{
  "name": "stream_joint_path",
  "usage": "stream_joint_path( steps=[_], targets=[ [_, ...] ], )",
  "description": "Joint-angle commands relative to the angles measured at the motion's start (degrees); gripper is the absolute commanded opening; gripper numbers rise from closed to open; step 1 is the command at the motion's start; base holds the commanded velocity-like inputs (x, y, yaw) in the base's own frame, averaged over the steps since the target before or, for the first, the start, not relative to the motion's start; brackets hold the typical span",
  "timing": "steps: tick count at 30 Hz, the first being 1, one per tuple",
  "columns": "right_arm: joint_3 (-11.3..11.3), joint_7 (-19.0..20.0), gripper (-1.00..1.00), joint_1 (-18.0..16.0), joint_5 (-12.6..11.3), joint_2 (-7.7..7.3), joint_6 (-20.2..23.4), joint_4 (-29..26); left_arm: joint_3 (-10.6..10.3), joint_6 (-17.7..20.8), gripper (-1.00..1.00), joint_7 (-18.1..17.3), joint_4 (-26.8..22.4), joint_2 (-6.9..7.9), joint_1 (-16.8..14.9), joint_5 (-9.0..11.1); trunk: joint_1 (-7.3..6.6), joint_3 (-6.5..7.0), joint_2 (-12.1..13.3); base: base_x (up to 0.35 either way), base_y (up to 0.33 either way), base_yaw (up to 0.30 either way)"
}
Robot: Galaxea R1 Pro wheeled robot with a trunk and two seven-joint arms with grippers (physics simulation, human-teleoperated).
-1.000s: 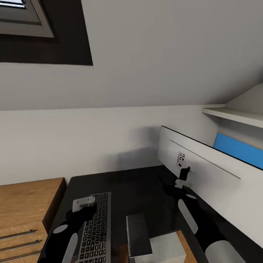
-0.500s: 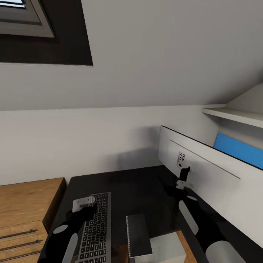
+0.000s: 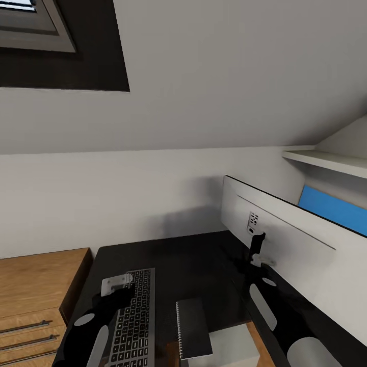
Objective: In the bedroom, organize the workspace by keeping the computer under the desk, ensuring the monitor is on the desk, placing the keyboard on the desk next to the monitor, placing the mouse on the desk next to the keyboard, moving the folder from the swivel chair onto the desk next to the mouse, stacking the notebook on top of the folder with the pen on top of the notebook, and positioning the swivel chair next to the desk.
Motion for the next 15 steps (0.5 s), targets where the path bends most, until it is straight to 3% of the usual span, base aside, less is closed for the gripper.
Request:
stream_joint_path(
  steps=[1, 15],
  targets=[
    [0.31, -0.59, 1.0, -0.05, -0.4, -0.09, -0.15, 0.18, -0.05, 0.22, 1.0, 0.51, -0.07, 0.01, -0.04, 0.59, 0.02, -0.1, -0.09, 0.0, 0.0, 0.0],
    [0.27, -0.83, 1.0, -0.23, -0.4, -0.89, -1.58, 3.4, 0.03, 0.68, 1.0, 0.51, 0.02, 0.15, -0.08, 0.62, 0.02, -0.1, -0.09, 0.0, 0.0, 0.0]
  ],
)
